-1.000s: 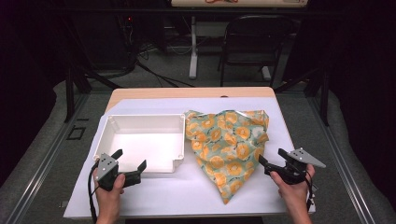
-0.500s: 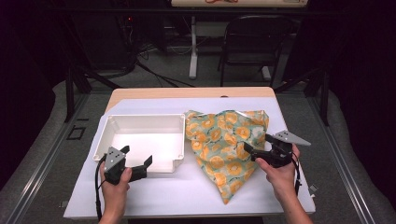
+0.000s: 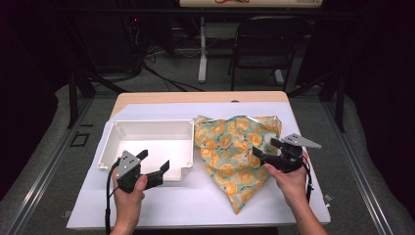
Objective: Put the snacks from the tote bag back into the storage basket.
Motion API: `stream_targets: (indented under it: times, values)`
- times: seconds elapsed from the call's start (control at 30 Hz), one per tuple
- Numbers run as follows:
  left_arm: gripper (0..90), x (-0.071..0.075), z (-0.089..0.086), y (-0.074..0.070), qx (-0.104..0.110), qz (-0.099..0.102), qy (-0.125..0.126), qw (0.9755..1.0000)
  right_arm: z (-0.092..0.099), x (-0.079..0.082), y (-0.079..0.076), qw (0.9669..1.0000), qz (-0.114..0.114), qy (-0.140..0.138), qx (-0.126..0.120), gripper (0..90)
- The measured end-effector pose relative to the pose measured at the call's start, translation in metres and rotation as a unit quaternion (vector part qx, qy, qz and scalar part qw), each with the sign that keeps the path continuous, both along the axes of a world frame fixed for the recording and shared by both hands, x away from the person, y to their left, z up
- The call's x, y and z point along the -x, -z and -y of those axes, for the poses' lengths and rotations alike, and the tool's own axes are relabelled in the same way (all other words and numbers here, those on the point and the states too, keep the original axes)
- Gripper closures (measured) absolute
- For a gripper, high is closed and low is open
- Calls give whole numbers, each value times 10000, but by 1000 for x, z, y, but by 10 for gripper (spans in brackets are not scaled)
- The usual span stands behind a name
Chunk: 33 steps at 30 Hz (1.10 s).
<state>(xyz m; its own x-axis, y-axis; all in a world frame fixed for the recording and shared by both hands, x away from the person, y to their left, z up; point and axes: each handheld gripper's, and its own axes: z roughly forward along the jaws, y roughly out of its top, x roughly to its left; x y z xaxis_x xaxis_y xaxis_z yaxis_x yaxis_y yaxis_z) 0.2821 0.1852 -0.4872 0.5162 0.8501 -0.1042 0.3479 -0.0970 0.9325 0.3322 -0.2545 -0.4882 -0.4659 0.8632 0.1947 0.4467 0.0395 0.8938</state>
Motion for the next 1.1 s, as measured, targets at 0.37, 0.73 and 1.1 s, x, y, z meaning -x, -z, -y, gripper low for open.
stream_targets:
  times: [0.37, 0.73, 1.1]
  values:
    - [159, -13, 48, -9, 159, -92, 473, 9987, -1, 15, 7, 9989, 169, -106, 414, 687]
    - [159, -33, 115, -2, 33, -313, 821, 9961, 2, 27, 2, 9979, 176, -275, 558, 900]
    - [154, -44, 161, 7, -33, -422, 1041, 9937, 1, 45, 15, 9950, -50, -731, 681, 900]
